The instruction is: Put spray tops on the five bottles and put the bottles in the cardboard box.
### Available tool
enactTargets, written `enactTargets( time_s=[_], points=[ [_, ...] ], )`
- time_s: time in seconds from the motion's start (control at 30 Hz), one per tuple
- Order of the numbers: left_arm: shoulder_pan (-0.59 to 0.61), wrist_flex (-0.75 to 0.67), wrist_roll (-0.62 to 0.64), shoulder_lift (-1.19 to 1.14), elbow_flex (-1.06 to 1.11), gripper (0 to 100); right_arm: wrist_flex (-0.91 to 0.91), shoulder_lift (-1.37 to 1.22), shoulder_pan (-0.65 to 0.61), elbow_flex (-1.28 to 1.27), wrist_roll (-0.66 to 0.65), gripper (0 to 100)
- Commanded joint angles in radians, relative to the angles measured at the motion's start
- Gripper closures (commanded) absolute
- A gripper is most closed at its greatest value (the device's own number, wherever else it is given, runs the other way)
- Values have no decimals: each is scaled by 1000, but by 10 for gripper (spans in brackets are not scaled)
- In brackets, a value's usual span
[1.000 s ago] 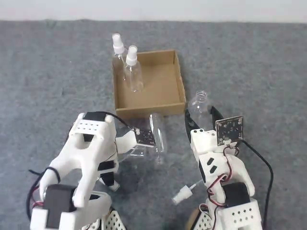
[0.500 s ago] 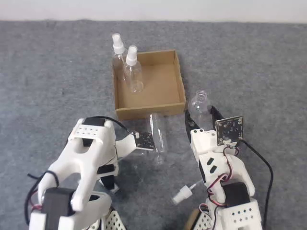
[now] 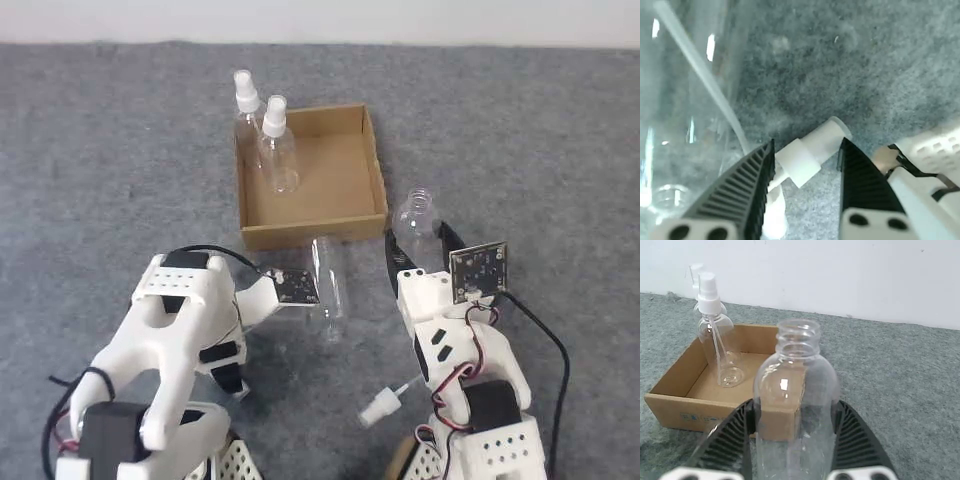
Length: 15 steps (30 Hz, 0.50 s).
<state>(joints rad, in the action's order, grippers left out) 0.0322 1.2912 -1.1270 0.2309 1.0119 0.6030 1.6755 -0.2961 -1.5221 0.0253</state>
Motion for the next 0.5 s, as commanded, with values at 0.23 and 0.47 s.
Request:
enactTargets(
  time_s=[0.23, 0.47],
  points=[
    [-3, 158, -17, -5, -251, 838, -24, 24, 12, 12, 3, 989],
    [-6, 304, -17, -5, -374, 838, -24, 24, 12, 12, 3, 989]
  ],
)
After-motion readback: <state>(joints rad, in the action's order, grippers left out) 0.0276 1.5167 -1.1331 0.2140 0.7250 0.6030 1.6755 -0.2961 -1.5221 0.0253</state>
